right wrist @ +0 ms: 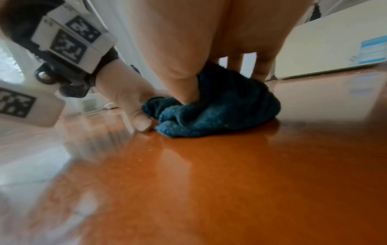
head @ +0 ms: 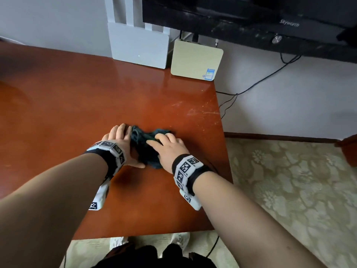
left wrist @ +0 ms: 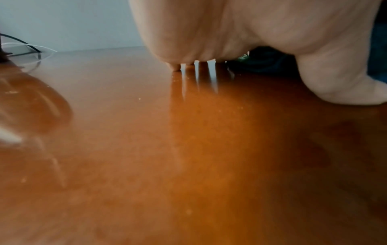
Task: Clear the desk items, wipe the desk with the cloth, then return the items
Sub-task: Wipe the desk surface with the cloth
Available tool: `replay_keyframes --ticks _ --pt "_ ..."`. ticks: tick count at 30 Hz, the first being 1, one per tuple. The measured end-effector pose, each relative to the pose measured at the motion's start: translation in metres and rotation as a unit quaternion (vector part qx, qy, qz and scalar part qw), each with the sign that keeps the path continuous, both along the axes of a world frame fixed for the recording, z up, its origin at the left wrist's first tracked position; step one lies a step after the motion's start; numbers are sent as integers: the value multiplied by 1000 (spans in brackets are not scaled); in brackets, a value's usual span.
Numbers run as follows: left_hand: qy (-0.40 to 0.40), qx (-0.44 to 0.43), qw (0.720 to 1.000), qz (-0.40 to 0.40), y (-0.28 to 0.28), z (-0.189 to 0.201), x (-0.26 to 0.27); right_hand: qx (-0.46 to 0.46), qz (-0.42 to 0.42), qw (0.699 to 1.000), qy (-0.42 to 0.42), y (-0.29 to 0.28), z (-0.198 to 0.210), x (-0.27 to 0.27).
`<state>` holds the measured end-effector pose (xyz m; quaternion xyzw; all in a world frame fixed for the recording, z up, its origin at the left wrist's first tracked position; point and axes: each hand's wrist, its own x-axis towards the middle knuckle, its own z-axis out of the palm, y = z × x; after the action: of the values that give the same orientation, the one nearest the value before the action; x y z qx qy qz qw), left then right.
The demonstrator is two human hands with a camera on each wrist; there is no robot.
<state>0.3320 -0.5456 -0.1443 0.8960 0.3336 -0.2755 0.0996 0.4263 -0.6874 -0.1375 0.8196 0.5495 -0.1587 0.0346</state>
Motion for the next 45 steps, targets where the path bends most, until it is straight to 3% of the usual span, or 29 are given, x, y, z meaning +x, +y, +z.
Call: replay_keyframes --ticks 3,5,10,13,15,17,19,20,21,22,26,29,31,35,39,42,45 --pt "-6 0 1000 -14 3 -1 -1 -5 -78 997 -13 -17 -5 31" --pt "14 3 1000 -18 3 -1 0 -31 -181 983 -21 -37 -3 61" --pt "58 -5 998 -35 2 3 4 -110 -440 891 -19 -90 17 107" --pt "67 -6 997 -40 3 4 5 -64 -474 878 28 -88 32 110" --pt "66 -5 997 -42 4 5 5 25 -448 890 80 -75 45 105" --pt "65 -7 997 -42 4 7 4 137 -426 879 163 -58 59 94" --pt "64 -9 997 -46 4 8 3 239 -447 809 298 -43 70 83" --pt "60 -9 997 -48 5 9 2 260 -472 762 360 -37 72 80" --pt "55 -9 997 -50 6 10 2 254 -492 736 389 -33 70 80" --pt "50 -7 997 -54 8 11 2 227 -508 740 378 -32 65 81" --pt "12 3 999 -48 19 16 5 96 -491 853 153 -35 41 80" --pt "-19 -4 999 -30 21 14 12 49 -352 926 127 -28 26 66" --pt "-23 -11 999 -31 20 10 20 -28 -275 956 98 -17 16 56" --pt "2 -30 999 -18 22 6 42 -66 -231 971 20 -1 6 57" --pt "7 -40 999 -8 34 -1 54 65 -265 958 93 3 25 78" --pt "25 -37 999 -23 40 -7 58 174 -244 950 85 23 37 88" --pt "44 -35 998 -29 41 -9 60 75 -124 988 62 62 24 83"
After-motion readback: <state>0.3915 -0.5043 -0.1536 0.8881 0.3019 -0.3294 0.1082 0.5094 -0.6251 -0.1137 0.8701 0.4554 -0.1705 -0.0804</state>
